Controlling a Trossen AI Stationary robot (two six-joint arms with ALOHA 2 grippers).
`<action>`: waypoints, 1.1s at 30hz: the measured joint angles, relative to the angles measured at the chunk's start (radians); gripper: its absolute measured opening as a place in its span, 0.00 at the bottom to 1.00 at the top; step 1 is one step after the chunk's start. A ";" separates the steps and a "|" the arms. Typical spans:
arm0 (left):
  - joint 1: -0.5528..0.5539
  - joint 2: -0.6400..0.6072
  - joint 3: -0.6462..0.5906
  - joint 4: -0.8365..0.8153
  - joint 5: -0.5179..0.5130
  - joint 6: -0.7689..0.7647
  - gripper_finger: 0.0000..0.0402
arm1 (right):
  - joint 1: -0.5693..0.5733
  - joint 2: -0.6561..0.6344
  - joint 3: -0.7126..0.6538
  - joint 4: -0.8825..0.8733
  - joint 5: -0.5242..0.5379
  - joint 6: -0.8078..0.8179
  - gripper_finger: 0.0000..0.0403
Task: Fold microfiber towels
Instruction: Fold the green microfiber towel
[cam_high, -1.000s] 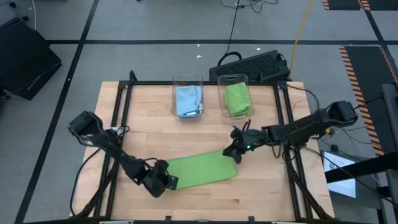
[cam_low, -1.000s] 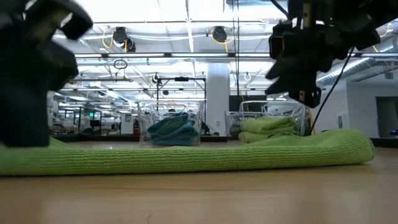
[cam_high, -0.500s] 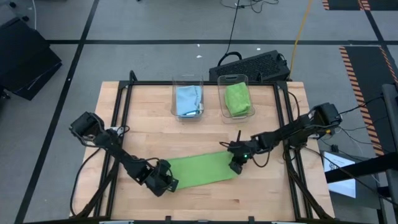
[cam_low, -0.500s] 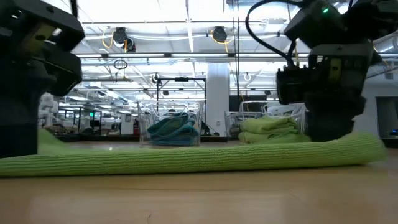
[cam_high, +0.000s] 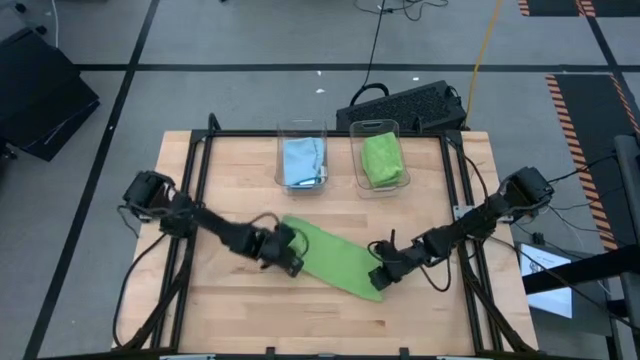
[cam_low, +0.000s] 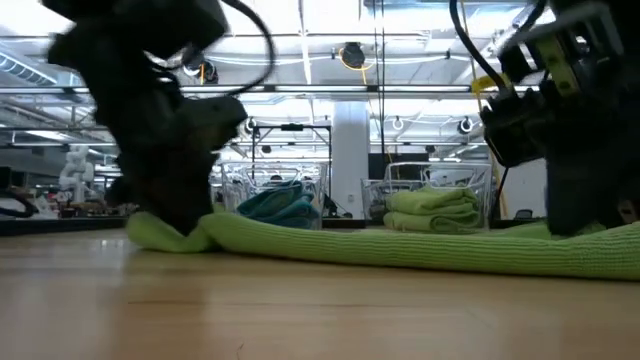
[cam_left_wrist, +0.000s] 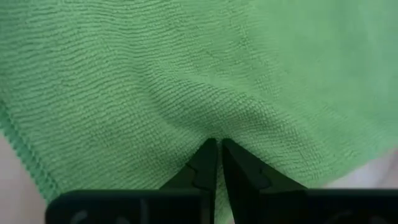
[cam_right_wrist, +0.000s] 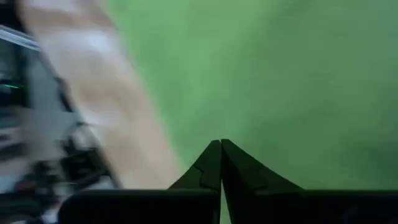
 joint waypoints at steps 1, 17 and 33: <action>0.031 -0.016 0.000 -0.003 0.039 0.062 0.08 | 0.001 0.000 0.000 0.020 0.001 0.015 0.00; 0.171 -0.299 -0.033 -0.285 0.208 -0.359 0.38 | -0.060 -0.125 0.000 -0.015 -0.055 -0.078 0.00; 0.175 -0.292 -0.192 -0.103 0.271 -0.454 0.57 | -0.073 -0.145 0.000 -0.039 -0.081 -0.161 0.00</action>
